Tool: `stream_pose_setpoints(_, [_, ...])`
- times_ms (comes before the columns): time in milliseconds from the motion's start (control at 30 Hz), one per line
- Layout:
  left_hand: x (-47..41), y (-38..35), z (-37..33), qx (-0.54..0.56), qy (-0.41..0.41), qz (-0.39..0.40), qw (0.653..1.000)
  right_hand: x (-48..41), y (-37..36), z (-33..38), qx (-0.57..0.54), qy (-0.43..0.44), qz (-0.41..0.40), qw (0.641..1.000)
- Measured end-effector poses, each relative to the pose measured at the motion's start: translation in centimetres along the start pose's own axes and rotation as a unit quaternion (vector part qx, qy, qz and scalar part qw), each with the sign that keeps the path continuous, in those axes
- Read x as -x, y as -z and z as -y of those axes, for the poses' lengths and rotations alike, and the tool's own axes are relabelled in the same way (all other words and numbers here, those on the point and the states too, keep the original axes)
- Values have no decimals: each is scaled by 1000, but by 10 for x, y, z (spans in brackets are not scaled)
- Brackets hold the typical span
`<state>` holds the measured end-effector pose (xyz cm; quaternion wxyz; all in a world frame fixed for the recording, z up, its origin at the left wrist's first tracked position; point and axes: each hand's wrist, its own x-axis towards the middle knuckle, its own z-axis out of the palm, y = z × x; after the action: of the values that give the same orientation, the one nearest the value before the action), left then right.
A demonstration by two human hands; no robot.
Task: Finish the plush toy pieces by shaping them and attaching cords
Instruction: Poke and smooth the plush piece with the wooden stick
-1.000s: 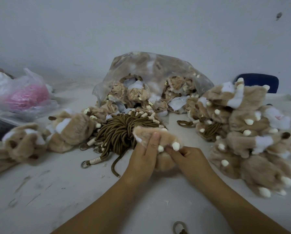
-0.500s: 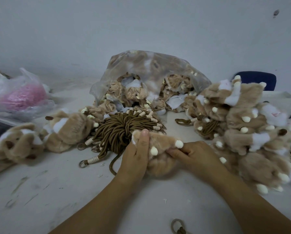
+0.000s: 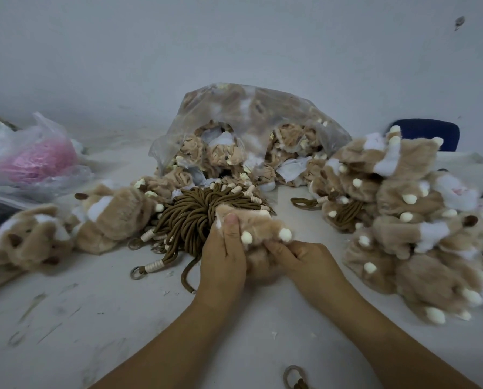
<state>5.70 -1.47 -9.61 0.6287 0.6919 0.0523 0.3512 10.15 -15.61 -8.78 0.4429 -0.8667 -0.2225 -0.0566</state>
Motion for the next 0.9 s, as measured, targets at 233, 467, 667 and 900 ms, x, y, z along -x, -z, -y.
stream_pose_setpoints(233, [3, -3, -3, -26, -9, 25, 999, 2, 3, 3, -21, -26, 9, 999])
stream_pose_setpoints(467, [7, -3, -9, -7, 26, 56, 998, 4, 6, 6, 14, -15, 15, 1000])
stream_pose_setpoints(667, [-5, 6, -5, 101, 175, 94, 975, -3, 25, -2, 226, 110, -10, 968])
stream_pose_setpoints(900, [-10, 12, 2, 110, 175, 40, 978, -1, 22, -3, 233, 104, -7, 967])
